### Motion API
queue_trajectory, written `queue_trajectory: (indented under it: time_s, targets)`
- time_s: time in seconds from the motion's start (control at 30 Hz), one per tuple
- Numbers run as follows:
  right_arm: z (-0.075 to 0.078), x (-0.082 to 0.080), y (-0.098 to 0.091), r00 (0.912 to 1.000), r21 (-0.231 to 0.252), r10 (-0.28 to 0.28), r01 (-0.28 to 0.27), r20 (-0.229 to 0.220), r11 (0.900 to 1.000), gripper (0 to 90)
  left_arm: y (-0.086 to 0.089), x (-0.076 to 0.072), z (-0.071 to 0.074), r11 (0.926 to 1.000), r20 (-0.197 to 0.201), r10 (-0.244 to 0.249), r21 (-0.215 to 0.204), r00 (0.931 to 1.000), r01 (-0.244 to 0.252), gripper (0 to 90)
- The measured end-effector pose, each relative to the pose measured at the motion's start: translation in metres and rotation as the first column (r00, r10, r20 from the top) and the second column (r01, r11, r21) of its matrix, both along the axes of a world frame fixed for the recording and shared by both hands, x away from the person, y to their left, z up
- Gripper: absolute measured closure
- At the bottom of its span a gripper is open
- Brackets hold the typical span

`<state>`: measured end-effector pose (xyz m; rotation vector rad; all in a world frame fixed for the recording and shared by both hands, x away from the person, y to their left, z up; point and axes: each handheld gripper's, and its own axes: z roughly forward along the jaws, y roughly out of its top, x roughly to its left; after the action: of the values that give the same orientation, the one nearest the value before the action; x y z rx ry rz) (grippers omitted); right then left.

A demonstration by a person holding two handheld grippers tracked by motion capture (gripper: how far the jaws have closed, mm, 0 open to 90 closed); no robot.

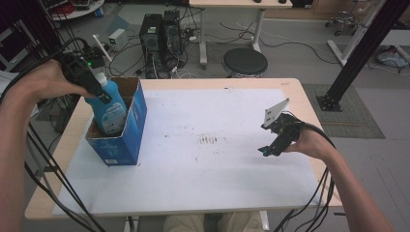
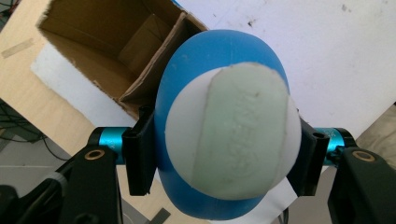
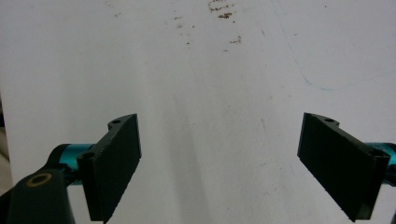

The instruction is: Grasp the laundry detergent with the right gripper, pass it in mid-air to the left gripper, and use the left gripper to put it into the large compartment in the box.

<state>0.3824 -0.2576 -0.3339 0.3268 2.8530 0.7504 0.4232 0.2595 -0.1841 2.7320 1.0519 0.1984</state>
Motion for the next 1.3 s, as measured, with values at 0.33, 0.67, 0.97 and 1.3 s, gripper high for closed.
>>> queue_trajectory:
  time_s: [0.33,0.67,0.97,1.3]
  targets:
    - [-0.003,-0.001,0.002,1.0,-0.008,0.003,-0.003,-0.002,1.0,12.7,0.0,0.005,-0.035,0.9967,-0.035,-0.075,0.027,0.9966,0.076,37.9]
    - [-0.007,-0.003,0.003,1.0,-0.015,0.006,-0.006,-0.001,0.9999,12.6,-0.003,0.007,-0.065,0.9869,-0.064,-0.144,0.064,0.9875,0.148,37.9]
    - [-0.011,-0.004,0.002,1.0,-0.019,0.002,-0.003,-0.006,0.9998,12.7,-0.001,0.005,-0.081,0.9785,-0.079,-0.188,0.072,0.979,0.193,37.9]
    - [-0.011,-0.004,0.002,1.0,-0.021,0.002,-0.002,-0.006,0.9998,12.7,-0.001,0.005,-0.088,0.9692,-0.077,-0.227,0.08,0.9708,0.233,37.9]
